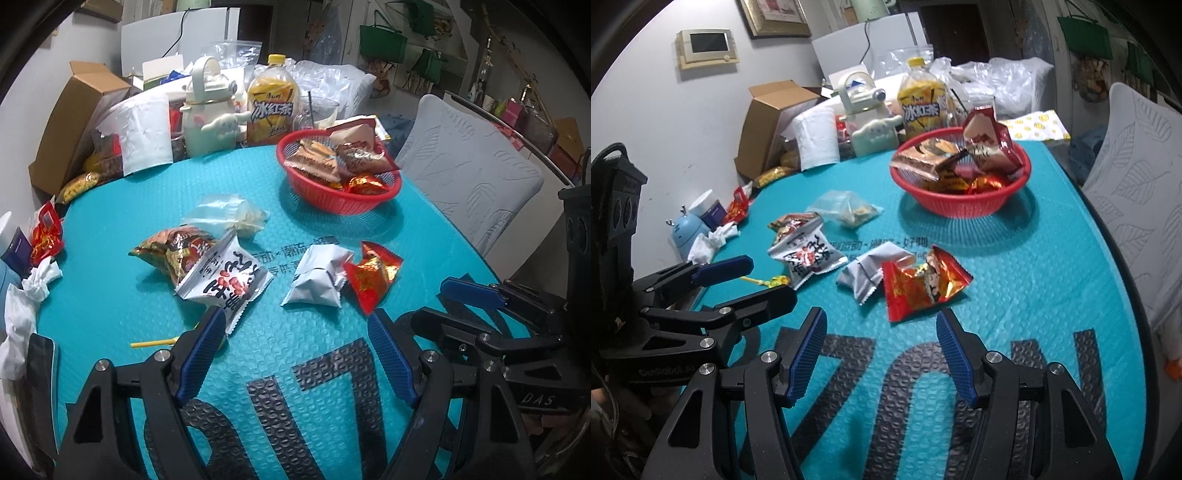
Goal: Organize snacks
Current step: 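Grasp the white paper-wrapped packet with the left tool while the right tool grasps the red-gold cartoon packet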
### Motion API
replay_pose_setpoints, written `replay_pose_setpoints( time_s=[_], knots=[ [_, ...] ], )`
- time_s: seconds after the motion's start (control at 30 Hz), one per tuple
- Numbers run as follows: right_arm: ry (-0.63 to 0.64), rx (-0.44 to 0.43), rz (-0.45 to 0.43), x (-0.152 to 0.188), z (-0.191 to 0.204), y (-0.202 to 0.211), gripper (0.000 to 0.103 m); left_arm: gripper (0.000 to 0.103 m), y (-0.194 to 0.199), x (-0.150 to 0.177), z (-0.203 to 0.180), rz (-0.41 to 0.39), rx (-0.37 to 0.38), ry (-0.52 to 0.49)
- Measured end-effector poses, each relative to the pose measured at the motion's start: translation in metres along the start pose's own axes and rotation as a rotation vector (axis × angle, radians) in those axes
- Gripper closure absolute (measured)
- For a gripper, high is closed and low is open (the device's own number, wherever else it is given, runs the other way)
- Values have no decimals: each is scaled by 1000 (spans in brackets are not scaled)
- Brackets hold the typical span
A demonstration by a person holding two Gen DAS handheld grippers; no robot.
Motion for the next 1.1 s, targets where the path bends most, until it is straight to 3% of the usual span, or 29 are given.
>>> replay_pose_setpoints(
  time_s=[0.63,1.1],
  knots=[
    [-138,-20,165,-11,-33,-68,41,24,-38,-15,28,31,-37,29],
    [-158,-38,185,-27,-38,-87,41,24,-49,-22,29,30,-15,30]
  ],
)
Point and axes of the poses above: each gripper's, at about its wrist camera, not at the fingertips, and y roughly against the way its jaws point, z to its left, x to its underside, the point moved 10 cm from there along -y, roughly the way its jaws point, and after that the axes turned 9 degrees about -y, right-handed, at the moved point
